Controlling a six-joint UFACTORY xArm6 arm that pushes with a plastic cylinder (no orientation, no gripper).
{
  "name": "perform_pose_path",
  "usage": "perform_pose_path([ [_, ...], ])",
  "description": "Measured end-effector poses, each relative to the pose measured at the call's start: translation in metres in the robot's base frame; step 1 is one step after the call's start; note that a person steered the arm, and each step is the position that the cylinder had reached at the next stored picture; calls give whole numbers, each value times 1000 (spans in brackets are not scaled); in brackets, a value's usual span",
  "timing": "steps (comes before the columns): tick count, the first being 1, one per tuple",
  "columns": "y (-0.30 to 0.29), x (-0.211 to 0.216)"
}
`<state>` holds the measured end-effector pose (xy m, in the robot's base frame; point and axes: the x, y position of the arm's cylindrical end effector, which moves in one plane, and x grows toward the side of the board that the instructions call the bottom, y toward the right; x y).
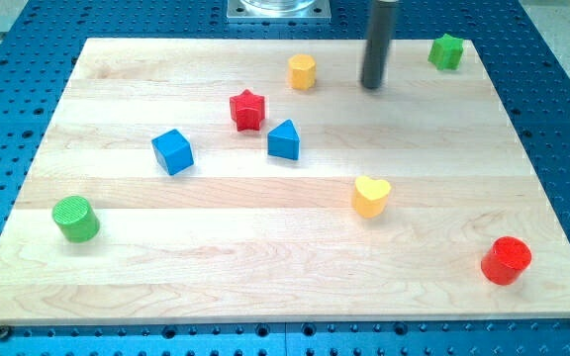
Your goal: Push the hexagon closely to the heart
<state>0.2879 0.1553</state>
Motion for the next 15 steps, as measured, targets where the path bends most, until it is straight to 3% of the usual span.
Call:
perform_pose_path([
  [1,-1,34],
  [3,-87,40],
  [4,-158,28],
  [5,-143,-12],
  [6,-172,-18],
  [8,-27,-43],
  [9,-60,-13],
  [11,14,-4],
  [13,30,6],
  [14,33,59],
  [15,-16,136],
])
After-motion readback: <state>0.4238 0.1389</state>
